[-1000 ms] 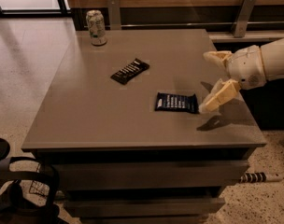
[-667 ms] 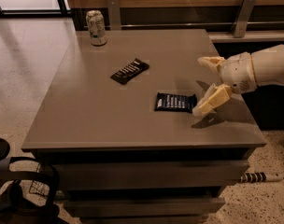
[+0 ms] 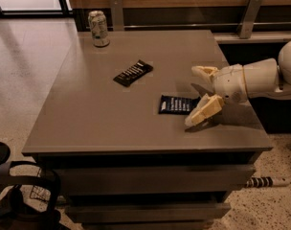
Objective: Move rxbar blueberry near 7up can
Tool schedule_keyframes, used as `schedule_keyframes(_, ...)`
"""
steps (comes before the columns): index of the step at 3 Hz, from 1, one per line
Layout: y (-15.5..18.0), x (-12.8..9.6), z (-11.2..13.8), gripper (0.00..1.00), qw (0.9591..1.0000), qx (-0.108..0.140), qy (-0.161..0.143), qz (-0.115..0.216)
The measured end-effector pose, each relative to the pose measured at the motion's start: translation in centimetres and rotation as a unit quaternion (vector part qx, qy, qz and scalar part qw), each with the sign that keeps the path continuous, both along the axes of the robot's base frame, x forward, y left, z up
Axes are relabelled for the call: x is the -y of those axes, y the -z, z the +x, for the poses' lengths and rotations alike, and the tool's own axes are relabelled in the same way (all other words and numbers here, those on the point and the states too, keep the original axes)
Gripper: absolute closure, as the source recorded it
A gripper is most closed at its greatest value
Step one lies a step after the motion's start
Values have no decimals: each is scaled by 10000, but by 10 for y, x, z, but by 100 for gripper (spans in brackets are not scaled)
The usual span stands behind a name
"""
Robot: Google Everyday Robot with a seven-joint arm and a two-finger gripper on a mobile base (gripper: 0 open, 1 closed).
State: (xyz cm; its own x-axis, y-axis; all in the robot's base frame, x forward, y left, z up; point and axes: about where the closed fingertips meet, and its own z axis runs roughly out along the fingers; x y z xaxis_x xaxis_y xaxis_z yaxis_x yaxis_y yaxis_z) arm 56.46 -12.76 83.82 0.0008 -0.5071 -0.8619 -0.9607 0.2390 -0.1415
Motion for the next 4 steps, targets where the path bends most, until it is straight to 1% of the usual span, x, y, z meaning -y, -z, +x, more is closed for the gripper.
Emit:
schedule_keyframes(2,12,-20,-12,0,9999,-99,-65,82)
schedule_keyframes(4,25,-34,-6,0,9996,-274,-102,63)
